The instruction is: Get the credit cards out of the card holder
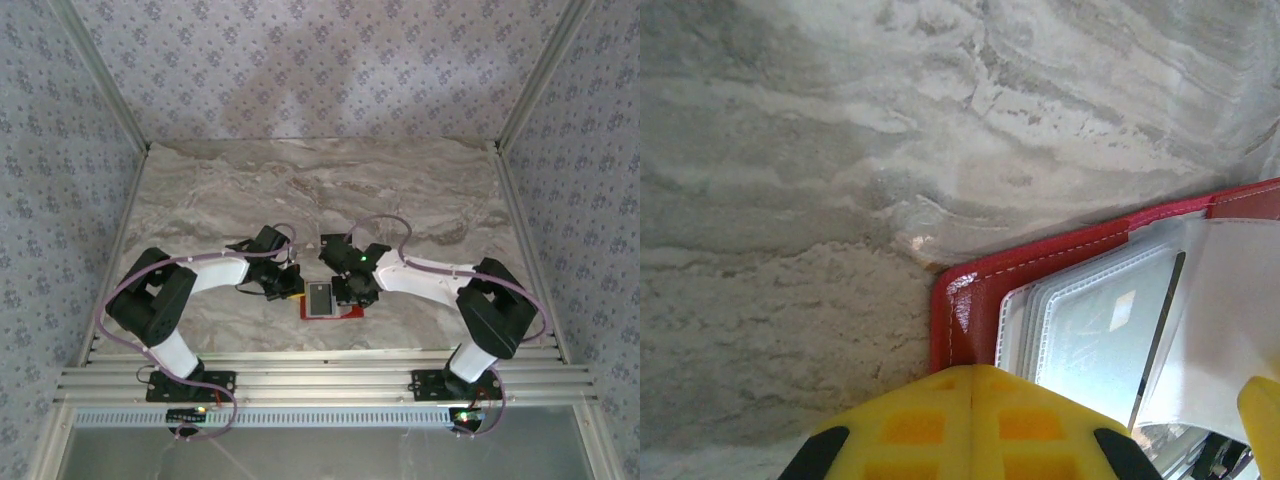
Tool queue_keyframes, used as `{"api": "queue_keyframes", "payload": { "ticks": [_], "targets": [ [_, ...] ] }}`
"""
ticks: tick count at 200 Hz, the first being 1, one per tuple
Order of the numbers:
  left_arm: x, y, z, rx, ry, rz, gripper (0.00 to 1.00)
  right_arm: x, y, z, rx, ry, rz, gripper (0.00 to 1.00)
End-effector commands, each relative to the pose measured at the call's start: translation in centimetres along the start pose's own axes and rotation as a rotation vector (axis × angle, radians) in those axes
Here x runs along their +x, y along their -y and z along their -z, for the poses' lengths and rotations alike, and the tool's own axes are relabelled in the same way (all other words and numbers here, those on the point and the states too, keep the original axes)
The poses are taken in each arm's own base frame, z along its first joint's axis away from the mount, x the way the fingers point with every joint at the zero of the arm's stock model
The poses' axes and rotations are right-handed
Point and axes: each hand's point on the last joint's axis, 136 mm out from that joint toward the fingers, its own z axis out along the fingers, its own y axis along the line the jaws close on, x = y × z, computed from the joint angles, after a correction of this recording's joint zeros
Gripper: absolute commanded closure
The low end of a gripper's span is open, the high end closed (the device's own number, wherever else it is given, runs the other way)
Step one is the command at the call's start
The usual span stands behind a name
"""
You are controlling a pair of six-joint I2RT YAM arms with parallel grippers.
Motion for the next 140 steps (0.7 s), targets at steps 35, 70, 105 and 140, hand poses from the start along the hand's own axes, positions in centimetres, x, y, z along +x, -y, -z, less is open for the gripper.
{"api": "queue_keyframes", "payload": {
  "ticks": [35,70,105,140],
  "targets": [
    [0.8,-2.1,-0.2,-0.088,-0.03,0.025,0.95,-0.4,0.8,1.1,-0.025,0.029,-0.031,0.86],
    [0.7,-2.0,0.0,-0.114,-0.025,0.004,0.94,0.0,5.1,1.0,0.202,0.02,-0.034,0.7],
    [0.5,-0.9,0.6,-0.141,-0.015,-0.042,0.93,-1.1,4.5,2.0,0.193,0.057,-0.031,0.68],
    [0.2,-0.1,1.5,-0.168,0.014,-0.067,0.92,-2.3,-0.7,2.4,-0.121,0.116,-0.042,0.68]
  ]
}}
